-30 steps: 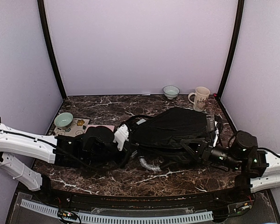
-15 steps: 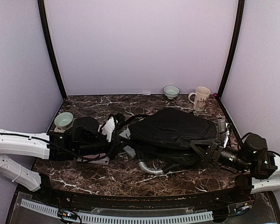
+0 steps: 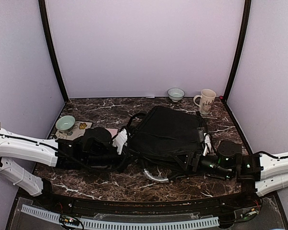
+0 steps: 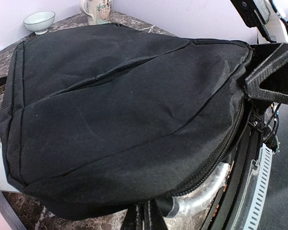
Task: Pack the student bag
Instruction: Hold the largest pocket of the student bag, then unzip the largest pocket of the student bag.
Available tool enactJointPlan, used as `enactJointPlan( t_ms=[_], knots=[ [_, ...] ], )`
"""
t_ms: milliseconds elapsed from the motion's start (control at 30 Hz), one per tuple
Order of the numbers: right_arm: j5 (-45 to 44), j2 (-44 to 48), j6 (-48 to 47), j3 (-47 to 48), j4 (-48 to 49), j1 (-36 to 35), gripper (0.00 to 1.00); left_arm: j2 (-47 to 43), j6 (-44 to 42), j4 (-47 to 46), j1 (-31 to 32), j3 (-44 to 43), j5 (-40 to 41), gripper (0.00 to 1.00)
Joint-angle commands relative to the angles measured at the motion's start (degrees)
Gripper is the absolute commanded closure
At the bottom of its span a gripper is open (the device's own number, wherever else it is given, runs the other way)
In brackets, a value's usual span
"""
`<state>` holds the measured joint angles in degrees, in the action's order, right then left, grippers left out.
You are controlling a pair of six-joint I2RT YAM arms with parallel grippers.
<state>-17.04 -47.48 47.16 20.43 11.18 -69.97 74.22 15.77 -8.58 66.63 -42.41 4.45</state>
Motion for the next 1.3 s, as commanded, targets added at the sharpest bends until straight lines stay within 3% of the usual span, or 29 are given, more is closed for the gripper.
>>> enactJointPlan(
  t_ms=[0,233,333,400,567,733,833,1033,1267],
  knots=[
    [-3.19,-2.98,2.18,2.82,10.03,-1.01,0.22,0.62,0.07,-3.46,2.73,-3.16,-0.01,1.0],
    [-6.82,-8.69,4.75,4.39,14.17,-1.13,0.2,3.17,0.56,-5.37,5.15,-3.87,-0.95,1.0],
    [-6.61,-11.59,5.68,5.27,15.83,-1.49,0.25,4.95,0.51,-5.72,6.08,-4.85,-1.32,1.0],
    [-7.0,-12.7,5.6,6.01,15.41,-1.75,0.36,5.92,0.35,-5.74,6.54,-5.2,-1.39,1.0],
    [-9.8,-10.47,5.36,6.2,10.82,-1.85,0.79,5.98,-0.36,-5.67,6.86,-3.76,0.73,1.0],
    [-11.05,-2.82,3.94,5.66,3.24,-1.92,1.0,2.8,-1.01,0.82,6.53,-1.67,14.33,1.0],
    [-10.69,1.97,2.54,5.85,-0.84,-1.84,1.0,0.51,0.37,3.46,3.48,0.52,17.91,1.0],
    [-10.81,8.04,1.8,5.69,-5.55,-1.9,1.0,-1.66,-0.08,-0.13,-4.63,3.52,11.2,1.0],
    [-11.73,11.73,1.81,5.55,-7.61,-1.94,1.0,13.01,-3.55,-0.06,-7.79,-6.89,11.98,1.0]
  ],
)
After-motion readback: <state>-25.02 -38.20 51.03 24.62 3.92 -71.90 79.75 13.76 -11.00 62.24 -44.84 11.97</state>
